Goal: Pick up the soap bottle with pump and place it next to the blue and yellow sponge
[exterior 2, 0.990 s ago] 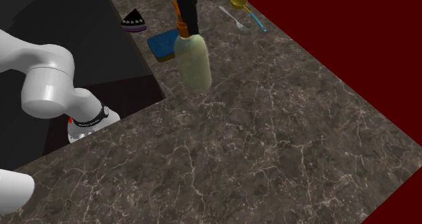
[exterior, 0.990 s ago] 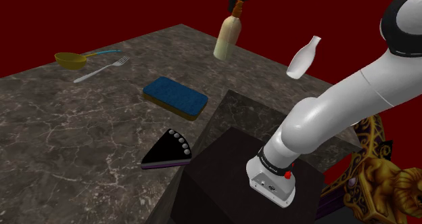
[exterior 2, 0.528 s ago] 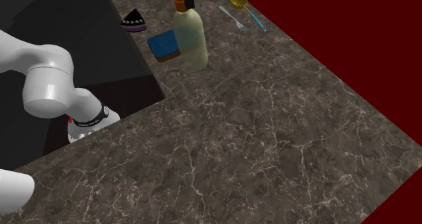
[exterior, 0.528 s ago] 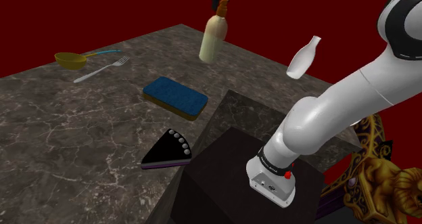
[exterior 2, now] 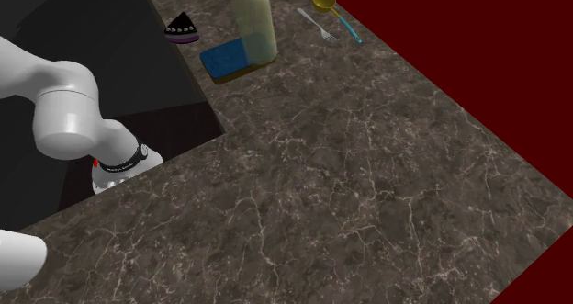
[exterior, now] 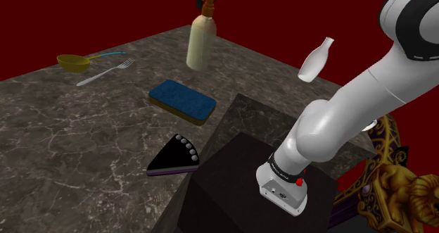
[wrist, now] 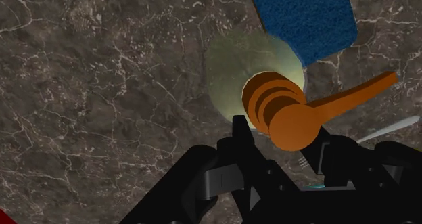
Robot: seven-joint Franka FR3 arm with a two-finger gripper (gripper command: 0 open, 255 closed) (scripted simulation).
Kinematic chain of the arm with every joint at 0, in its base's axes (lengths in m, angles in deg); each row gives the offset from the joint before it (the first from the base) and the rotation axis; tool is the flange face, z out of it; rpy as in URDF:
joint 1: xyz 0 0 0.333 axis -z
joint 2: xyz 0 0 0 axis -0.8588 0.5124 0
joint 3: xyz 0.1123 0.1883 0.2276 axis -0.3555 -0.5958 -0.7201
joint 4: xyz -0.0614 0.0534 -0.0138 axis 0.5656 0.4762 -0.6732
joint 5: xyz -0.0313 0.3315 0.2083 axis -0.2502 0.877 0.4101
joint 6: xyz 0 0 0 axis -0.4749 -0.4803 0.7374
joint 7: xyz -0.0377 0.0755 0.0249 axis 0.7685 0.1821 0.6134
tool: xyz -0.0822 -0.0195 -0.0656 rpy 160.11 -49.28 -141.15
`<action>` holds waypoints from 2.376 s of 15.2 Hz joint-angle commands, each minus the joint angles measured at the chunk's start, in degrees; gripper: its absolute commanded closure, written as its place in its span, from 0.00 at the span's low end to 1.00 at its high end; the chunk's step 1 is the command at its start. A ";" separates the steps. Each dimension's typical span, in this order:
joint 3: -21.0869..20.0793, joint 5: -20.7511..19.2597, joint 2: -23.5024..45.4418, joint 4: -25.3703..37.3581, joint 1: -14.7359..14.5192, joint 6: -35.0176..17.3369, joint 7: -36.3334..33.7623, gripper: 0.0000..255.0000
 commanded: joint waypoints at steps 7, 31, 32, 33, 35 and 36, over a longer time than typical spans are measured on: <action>-7.37 -0.18 7.16 7.91 -4.04 1.64 -11.46 1.00; -15.92 -4.96 22.62 16.66 -12.41 -2.73 -28.46 1.00; -15.89 -4.85 22.33 15.51 -12.32 -3.62 -28.48 1.00; -15.85 -4.75 22.06 14.38 -12.23 -4.49 -28.50 1.00; -15.79 -4.57 21.58 12.22 -12.08 -6.21 -28.55 1.00; -15.77 -4.52 21.44 11.52 -12.04 -6.78 -28.57 1.00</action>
